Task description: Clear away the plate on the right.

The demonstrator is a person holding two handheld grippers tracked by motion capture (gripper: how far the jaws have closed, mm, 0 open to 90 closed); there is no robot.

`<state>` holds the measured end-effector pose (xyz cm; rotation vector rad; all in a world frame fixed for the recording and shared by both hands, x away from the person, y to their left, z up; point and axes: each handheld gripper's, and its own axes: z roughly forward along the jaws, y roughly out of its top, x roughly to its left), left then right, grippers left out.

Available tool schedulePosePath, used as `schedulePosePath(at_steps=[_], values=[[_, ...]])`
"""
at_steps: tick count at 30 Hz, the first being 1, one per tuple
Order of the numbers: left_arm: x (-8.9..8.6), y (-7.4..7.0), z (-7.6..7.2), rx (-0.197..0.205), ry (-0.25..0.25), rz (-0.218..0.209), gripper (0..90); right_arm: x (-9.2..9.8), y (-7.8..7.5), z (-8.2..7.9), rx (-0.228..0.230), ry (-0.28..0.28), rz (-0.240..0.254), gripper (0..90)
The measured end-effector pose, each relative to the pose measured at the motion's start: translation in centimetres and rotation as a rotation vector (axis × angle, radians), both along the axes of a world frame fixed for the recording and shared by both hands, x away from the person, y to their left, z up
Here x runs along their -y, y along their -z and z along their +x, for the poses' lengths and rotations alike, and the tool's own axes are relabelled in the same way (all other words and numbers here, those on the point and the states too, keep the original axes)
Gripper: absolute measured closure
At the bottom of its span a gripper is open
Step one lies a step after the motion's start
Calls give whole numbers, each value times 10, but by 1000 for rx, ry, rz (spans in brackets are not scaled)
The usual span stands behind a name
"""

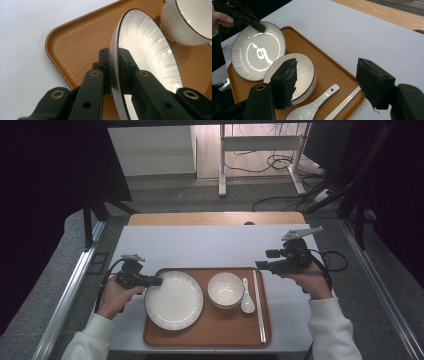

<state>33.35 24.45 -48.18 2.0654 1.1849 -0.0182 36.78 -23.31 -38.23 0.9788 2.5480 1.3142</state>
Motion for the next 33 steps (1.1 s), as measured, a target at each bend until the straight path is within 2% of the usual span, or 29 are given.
schedulePosePath(at_steps=[2, 6, 12, 21, 23, 29, 33], values=[[2, 3, 5, -5, 5, 23, 814, 0, 1, 1, -2, 0, -5, 332], [2, 9, 12, -24, 6, 4, 803, -2, 3, 2, -11, 0, -21, 328], [4, 18, 19, -38, -4, 6, 783, -3, 5, 3, -21, 0, -34, 324], [6, 28, 26, -19, -17, 9, 749, -4, 8, 5, -33, 1, -49, 319], [7, 30, 27, -19, -7, 26, 740, -4, 9, 5, -38, 2, -49, 319], [13, 35, 30, -26, 0, 15, 725, -2, 7, 4, -22, 8, -43, 321], [18, 37, 31, -24, 15, 22, 714, -1, 7, 2, -23, 13, -44, 321]])
